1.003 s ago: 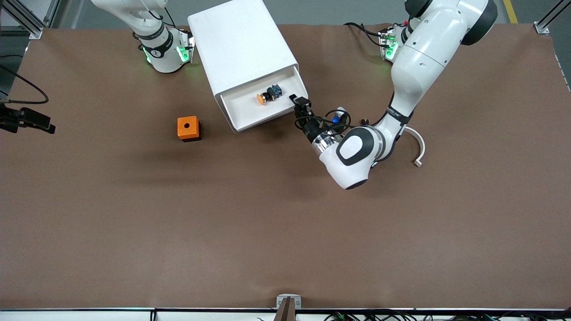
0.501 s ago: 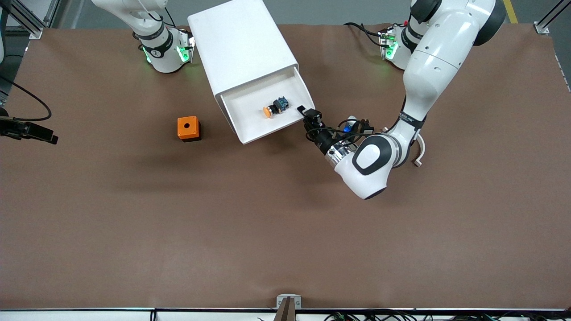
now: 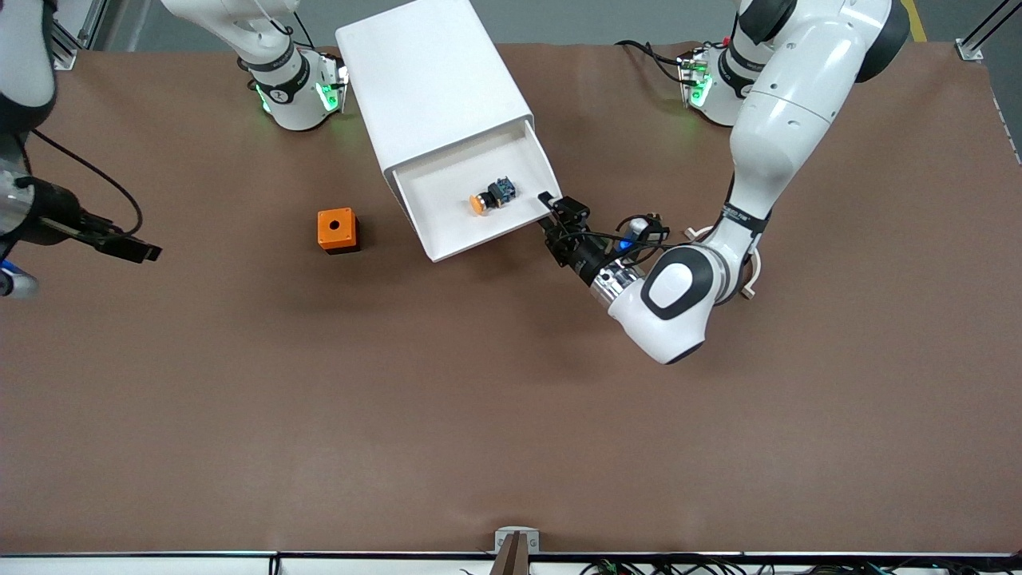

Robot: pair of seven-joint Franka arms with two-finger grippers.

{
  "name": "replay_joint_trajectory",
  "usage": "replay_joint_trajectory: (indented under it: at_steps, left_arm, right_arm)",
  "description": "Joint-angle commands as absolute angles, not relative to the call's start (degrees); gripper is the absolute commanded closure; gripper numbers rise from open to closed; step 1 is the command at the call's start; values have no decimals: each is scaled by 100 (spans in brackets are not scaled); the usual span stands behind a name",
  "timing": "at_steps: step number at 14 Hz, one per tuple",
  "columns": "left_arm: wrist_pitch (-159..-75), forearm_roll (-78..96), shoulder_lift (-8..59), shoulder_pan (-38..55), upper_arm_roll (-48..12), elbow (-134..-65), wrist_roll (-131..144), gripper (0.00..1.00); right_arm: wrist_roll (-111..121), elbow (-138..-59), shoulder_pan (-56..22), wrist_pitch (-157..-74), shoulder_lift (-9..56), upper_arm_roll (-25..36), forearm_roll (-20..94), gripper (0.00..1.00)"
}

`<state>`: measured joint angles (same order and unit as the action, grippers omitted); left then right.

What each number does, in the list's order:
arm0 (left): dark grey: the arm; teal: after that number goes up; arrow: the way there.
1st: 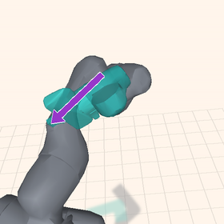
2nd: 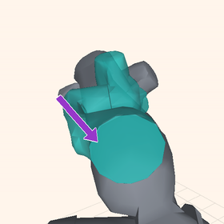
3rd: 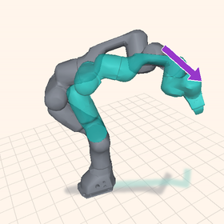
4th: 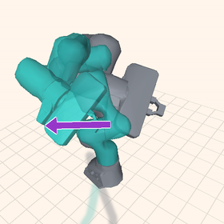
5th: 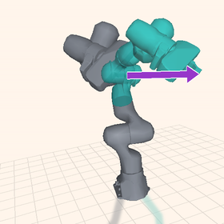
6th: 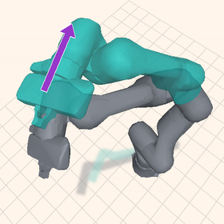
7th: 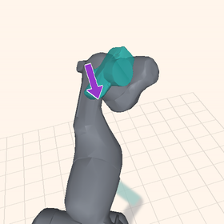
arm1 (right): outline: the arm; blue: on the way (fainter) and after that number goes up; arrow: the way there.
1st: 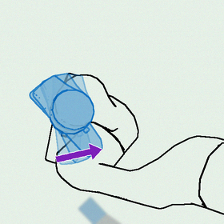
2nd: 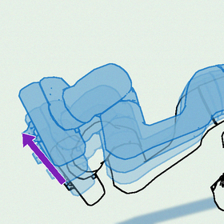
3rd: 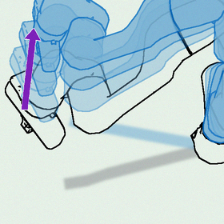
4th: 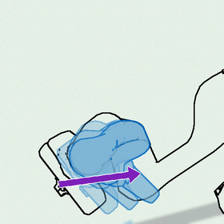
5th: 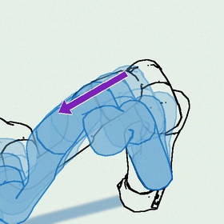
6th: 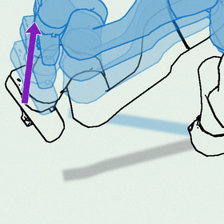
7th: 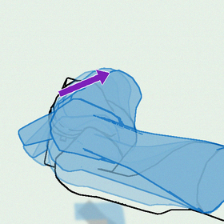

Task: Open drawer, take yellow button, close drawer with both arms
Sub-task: 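Withdraw the left gripper while the right gripper reaches into the drawer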

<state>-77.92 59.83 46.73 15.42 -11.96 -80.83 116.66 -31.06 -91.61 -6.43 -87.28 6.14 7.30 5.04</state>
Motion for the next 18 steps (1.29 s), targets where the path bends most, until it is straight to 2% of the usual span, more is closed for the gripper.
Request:
replay_joint_trajectory:
  at_steps: [1, 5, 10, 16, 18]
  left_arm:
    - [-7761, 6205, 4764, 1425, -1187, -7849, 10849, 1]
    - [-7761, 6144, 4737, 1415, -986, -7490, 9312, 1]
    - [-8023, 5934, 4650, 1547, -528, -6989, 7684, 1]
    - [-9323, 4370, 4167, 1644, -545, -6935, 6504, 1]
    - [-9439, 3966, 4044, 1644, -554, -6935, 6478, 1]
  right_arm:
    - [-4294, -9132, -1316, -8736, 571, 765, 536, 0]
    - [-5719, -9175, -2344, -8938, 589, 765, 571, 0]
    - [-6915, -9281, -3171, -9280, 580, 773, 817, 0]
    - [-8514, -9721, -4120, -10141, 624, 773, 774, 0]
    - [-8814, -9721, -4358, -10256, 746, 773, 756, 0]
